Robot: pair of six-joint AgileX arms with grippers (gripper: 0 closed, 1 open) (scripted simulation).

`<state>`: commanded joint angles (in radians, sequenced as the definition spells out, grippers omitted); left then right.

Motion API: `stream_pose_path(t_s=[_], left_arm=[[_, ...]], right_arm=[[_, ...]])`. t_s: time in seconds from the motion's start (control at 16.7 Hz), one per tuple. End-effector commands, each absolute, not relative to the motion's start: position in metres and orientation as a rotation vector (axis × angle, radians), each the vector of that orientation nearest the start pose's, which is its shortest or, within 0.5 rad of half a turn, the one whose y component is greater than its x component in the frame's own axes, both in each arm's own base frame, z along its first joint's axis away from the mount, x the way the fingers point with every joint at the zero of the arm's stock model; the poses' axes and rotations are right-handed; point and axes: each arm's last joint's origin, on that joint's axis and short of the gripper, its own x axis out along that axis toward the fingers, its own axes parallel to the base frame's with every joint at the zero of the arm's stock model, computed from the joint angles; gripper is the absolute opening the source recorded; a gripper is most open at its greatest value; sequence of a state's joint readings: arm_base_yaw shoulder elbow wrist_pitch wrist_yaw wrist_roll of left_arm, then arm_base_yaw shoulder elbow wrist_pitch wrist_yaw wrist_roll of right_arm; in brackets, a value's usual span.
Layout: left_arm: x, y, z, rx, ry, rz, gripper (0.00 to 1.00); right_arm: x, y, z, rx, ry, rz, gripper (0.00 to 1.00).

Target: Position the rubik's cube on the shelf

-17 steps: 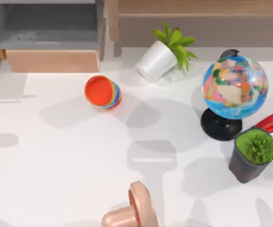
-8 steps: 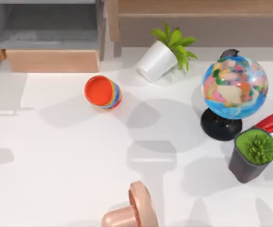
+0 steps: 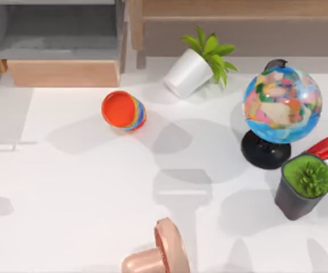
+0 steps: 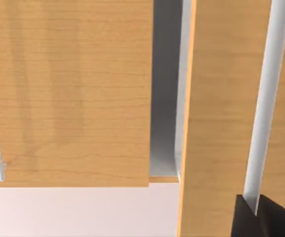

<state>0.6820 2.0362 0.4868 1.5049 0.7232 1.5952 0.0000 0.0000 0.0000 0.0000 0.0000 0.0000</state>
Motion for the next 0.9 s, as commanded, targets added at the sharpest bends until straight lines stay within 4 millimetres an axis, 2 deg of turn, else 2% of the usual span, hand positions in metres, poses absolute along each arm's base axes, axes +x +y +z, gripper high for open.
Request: stream_pose_path(t_s=[0.72,0.9], left_arm=[[0.2447,0.1746,0.0875,1.556,0.005,-0.034,0.98],[0.2447,0.1746,0.0875,1.556,0.005,-0.034,1.0]], right_arm=[[0.1057,-0.0012,0.16,0.0,0.0,0.0,1.0],[0.1057,-0.0012,0.16,0.0,0.0,0.0,1.0]])
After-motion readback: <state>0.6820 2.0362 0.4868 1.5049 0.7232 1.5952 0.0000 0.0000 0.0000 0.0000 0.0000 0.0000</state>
